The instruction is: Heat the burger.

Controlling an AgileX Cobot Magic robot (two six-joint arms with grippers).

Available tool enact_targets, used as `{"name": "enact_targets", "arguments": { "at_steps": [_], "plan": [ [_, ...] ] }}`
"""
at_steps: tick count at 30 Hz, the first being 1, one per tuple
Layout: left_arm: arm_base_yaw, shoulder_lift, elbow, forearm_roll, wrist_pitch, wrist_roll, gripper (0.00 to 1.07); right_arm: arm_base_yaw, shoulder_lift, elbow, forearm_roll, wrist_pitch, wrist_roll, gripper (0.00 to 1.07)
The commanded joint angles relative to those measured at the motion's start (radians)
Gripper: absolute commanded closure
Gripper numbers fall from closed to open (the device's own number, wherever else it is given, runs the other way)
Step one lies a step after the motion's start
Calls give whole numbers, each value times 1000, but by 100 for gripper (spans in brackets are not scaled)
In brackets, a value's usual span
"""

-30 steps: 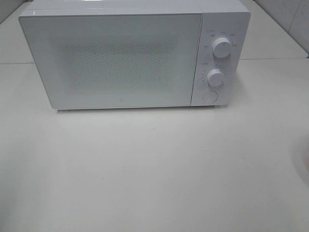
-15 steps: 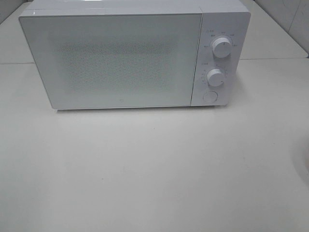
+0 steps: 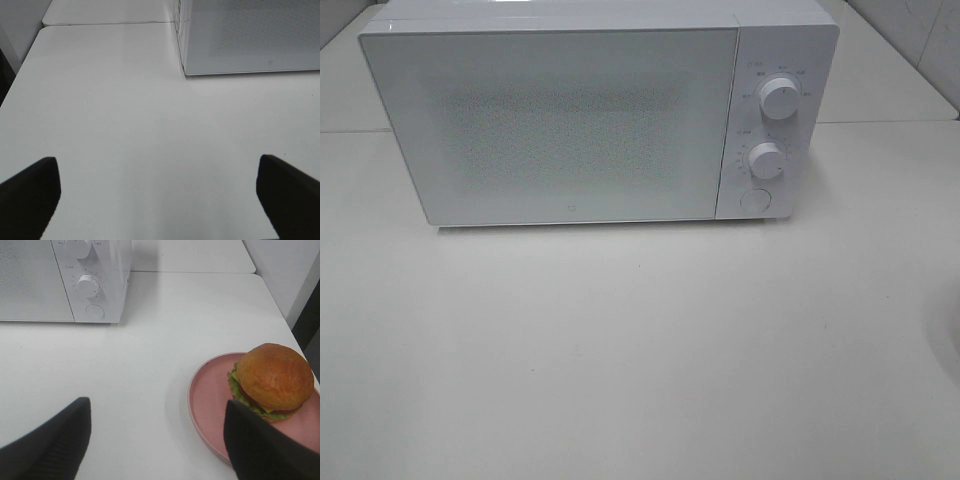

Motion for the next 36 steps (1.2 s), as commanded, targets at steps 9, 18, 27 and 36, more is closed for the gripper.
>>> {"name": "enact_targets", "arguments": {
  "at_steps": [9,18,27,36],
  "plan": [
    [-53,-24,2,-28,-15,-7,6,-5,-29,2,3,-7,0,34],
    [-53,-23,2,-28,-15,-7,6,-5,-29,2,3,-7,0,34],
    [-53,-23,2,-28,-15,-7,6,-5,-29,2,3,-7,0,34],
    [-53,-23,2,-28,-15,-7,6,-5,-29,2,3,-7,0,34]
  ]
}}
